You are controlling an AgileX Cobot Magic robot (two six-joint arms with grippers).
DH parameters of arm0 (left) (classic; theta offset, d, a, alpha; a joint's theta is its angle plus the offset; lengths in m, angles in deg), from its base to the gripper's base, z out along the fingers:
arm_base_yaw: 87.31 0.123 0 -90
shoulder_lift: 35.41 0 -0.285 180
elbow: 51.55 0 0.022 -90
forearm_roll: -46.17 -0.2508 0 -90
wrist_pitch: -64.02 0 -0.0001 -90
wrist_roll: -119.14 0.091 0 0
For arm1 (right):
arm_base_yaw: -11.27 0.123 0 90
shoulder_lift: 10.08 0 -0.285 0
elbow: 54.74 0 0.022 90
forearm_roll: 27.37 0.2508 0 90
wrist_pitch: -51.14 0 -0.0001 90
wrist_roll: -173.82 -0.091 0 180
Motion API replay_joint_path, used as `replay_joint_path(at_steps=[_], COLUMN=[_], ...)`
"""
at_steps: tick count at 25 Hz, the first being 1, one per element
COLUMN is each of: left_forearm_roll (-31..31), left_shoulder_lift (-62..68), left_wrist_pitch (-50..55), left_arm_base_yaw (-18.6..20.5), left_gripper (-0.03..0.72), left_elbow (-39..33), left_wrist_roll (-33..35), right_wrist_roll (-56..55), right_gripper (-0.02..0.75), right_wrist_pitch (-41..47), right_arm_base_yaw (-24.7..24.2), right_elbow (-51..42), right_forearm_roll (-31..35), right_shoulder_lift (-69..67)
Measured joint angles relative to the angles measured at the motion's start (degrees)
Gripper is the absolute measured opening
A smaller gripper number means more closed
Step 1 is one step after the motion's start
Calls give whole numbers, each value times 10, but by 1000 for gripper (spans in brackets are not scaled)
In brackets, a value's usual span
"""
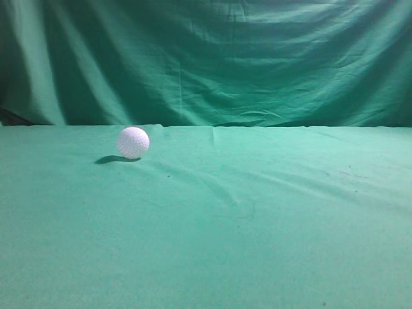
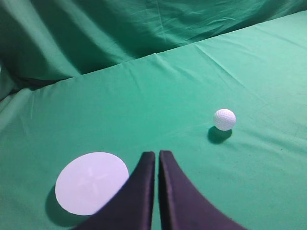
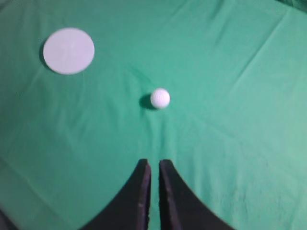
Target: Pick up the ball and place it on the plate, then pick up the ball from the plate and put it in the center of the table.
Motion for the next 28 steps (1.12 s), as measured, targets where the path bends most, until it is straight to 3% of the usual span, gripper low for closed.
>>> replay_joint_path(at_steps=[12, 21, 28], left_forearm_roll=[0, 0, 0], left_shoulder_lift=[0, 0, 0], left_wrist_pitch=[0, 0, 0], left_arm_base_yaw=[0, 0, 0], left_gripper=[0, 0, 0], left_elbow=[0, 0, 0], left_wrist_roll=[0, 0, 0], right_wrist_roll=[1, 61, 137], right_gripper=[55, 55, 55], right_wrist_pitch=[-83, -52, -99], right_arm_base_yaw=[0, 0, 0], right_elbow=[-273, -315, -407], right_forearm_roll=[0, 12, 44], right_shoulder_lift=[212, 358, 423])
